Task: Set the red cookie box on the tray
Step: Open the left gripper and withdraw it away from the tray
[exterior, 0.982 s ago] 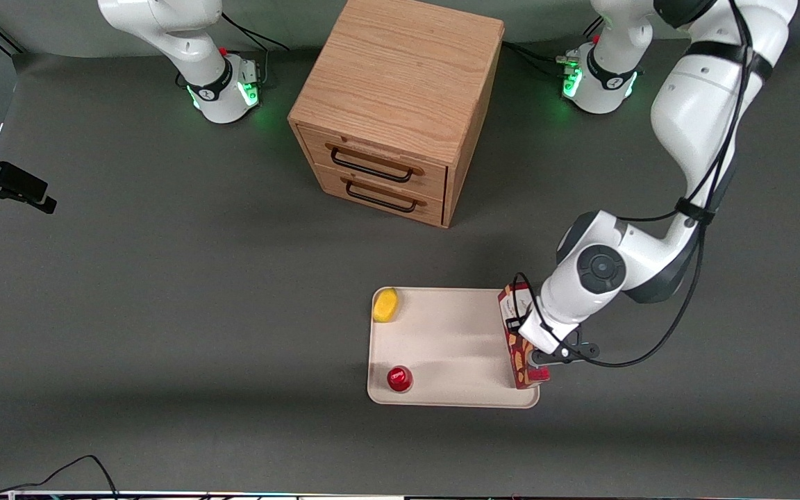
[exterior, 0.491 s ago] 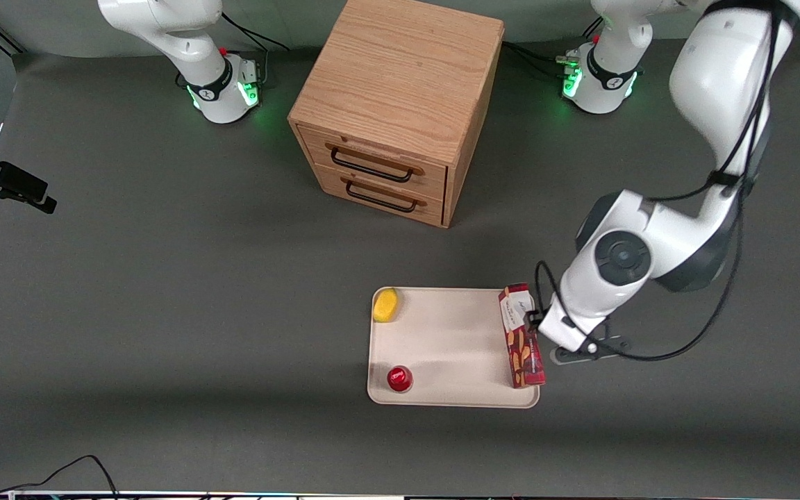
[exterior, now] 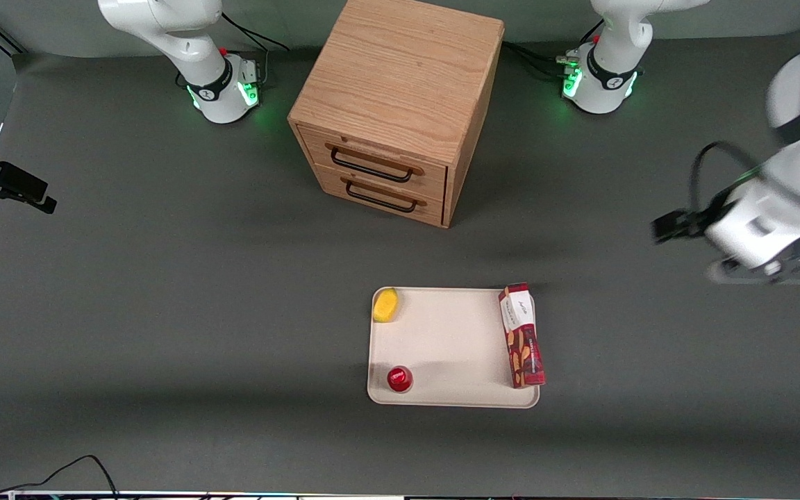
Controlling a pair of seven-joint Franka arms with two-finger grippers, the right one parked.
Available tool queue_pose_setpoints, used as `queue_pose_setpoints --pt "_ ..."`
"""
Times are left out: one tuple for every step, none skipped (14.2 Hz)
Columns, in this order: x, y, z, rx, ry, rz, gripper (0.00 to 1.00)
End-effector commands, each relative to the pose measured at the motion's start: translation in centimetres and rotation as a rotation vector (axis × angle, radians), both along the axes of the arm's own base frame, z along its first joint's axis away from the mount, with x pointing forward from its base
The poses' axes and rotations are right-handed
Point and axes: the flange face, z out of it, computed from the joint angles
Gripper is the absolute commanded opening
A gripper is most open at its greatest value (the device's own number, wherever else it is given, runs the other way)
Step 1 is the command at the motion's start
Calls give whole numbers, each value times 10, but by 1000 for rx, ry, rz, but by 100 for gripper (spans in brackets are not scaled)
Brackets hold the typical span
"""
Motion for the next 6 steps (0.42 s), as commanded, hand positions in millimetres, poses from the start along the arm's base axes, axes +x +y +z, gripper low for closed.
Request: queue_pose_setpoints --pt "-53 25 37 -15 21 -49 100" --pt "-65 28 47 -10 13 -44 100" --pt "-70 29 50 -2 34 -39 100" --pt "-70 28 55 2 50 -49 100" --pt "-67 27 57 0 44 -48 100" --pt "-64 26 58 -11 34 -49 100"
